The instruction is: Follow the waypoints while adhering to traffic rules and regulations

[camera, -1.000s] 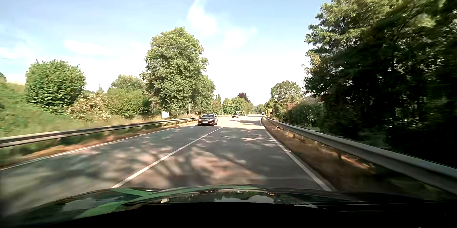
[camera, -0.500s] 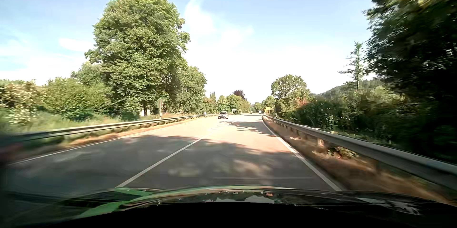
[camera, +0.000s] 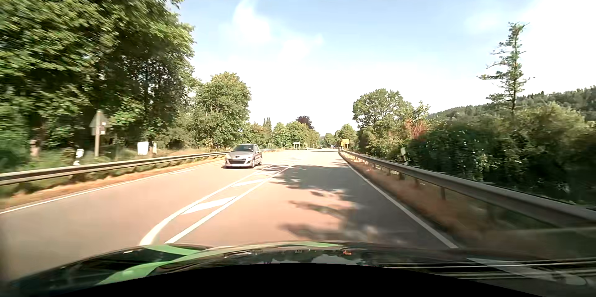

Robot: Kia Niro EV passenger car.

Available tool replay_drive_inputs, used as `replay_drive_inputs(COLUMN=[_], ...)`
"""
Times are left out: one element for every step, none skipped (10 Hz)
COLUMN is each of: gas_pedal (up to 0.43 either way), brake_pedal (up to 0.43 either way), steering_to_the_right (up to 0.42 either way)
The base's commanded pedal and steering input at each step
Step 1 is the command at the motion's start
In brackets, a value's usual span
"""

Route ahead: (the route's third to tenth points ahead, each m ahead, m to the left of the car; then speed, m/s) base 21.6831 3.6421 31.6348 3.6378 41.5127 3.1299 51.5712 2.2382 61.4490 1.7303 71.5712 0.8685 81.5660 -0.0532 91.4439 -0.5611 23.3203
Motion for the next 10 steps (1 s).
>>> replay_drive_inputs(gas_pedal=[0.28, 0.28, 0.287, 0.287, 0.287, 0.287, 0.287, 0.287, 0.299, 0.311], brake_pedal=[0.0, 0.0, 0.0, 0.0, 0.0, 0.0, 0.0, 0.0, 0.0, 0.0], steering_to_the_right=[0.012, 0.012, 0.012, 0.012, 0.012, 0.011, 0.009, 0.007, 0.006, 0.004])
